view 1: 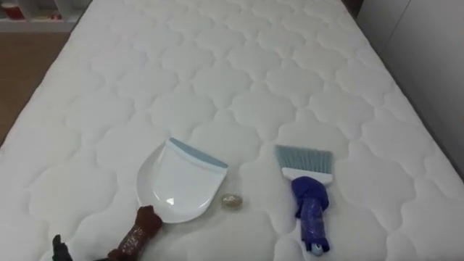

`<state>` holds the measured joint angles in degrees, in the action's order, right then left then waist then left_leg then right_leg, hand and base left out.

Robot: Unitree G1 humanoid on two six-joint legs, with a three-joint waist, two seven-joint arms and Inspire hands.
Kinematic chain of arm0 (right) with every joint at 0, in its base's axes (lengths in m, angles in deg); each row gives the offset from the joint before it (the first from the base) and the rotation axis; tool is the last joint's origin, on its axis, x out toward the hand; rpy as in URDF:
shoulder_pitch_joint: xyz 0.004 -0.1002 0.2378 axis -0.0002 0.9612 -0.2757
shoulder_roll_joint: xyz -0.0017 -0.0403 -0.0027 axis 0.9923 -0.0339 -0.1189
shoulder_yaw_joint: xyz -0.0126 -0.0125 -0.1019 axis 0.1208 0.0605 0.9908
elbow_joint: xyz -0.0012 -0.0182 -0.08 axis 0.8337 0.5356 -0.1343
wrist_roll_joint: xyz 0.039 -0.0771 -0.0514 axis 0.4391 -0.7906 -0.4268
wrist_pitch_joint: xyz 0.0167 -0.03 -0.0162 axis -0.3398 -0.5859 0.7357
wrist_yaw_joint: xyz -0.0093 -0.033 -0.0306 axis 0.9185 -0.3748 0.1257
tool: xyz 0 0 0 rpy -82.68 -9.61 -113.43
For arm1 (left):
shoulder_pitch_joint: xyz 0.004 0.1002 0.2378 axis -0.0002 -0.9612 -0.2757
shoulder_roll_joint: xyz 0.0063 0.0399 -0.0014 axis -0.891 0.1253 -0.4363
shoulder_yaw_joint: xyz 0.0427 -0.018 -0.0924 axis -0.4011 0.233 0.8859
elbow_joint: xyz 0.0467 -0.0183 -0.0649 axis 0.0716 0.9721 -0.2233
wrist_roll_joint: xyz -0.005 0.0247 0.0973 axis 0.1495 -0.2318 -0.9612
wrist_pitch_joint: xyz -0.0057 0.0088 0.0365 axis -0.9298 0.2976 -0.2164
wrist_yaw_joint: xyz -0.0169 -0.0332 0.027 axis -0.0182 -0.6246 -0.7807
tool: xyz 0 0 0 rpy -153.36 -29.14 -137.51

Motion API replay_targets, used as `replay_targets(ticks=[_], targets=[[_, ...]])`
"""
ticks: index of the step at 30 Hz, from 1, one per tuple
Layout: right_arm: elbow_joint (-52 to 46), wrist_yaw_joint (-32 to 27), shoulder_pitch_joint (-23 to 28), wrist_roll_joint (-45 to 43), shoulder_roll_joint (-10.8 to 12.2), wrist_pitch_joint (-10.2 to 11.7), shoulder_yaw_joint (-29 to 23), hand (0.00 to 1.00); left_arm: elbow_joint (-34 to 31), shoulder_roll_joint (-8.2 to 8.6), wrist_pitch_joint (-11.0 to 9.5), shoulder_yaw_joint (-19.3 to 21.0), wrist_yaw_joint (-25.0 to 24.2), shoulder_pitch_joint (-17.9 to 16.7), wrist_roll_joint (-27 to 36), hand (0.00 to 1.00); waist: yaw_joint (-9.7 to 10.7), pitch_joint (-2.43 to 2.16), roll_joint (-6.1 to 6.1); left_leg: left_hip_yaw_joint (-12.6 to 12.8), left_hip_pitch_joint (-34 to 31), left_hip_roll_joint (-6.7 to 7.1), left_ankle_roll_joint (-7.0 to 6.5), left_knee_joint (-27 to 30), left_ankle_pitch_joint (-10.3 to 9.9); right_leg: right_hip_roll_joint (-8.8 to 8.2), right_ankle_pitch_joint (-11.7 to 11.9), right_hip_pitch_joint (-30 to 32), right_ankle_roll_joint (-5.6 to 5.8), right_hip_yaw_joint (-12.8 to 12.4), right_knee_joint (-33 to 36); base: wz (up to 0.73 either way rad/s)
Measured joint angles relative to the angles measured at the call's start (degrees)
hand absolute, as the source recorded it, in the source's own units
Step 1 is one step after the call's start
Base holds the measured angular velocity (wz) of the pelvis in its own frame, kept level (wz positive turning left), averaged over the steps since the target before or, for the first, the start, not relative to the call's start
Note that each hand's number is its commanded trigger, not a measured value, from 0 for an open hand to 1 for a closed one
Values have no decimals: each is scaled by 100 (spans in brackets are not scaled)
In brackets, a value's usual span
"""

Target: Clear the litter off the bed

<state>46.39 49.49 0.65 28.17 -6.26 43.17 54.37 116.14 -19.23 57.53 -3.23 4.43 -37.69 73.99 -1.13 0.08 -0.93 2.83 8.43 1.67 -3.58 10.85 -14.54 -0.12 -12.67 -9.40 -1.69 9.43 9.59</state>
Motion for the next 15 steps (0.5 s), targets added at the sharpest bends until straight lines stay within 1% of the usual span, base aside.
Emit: replay_targets(ticks=[3,5,6,9,15], targets=[[24,0,-64,-1,3,28,2,0,-5,-4,-67,-46,-3,46,-183,0,108,20,31,-7,-7,-1,0,0,0,0,0,37,0,9,-3,0],[48,1,-94,0,3,24,7,0,-5,-7,-95,-58,-3,131,-218,0,129,33,40,-5,-20,-1,0,0,0,-2,0,45,0,9,0,0],[47,0,-94,-1,1,22,37,0,-5,-45,-113,-161,-3,167,-250,0,136,34,47,-5,-40,1,0,0,0,-4,0,47,0,8,4,0],[47,40,-93,-10,2,14,226,0,-5,-55,-167,-284,-13,211,-327,0,167,28,73,-2,-84,3,0,11,0,-7,0,86,0,2,16,0],[54,85,-95,12,-1,2,344,0,37,-58,-179,-377,-168,231,-415,0,218,25,46,8,-103,1,0,46,1,-7,0,155,0,-26,43,0]])
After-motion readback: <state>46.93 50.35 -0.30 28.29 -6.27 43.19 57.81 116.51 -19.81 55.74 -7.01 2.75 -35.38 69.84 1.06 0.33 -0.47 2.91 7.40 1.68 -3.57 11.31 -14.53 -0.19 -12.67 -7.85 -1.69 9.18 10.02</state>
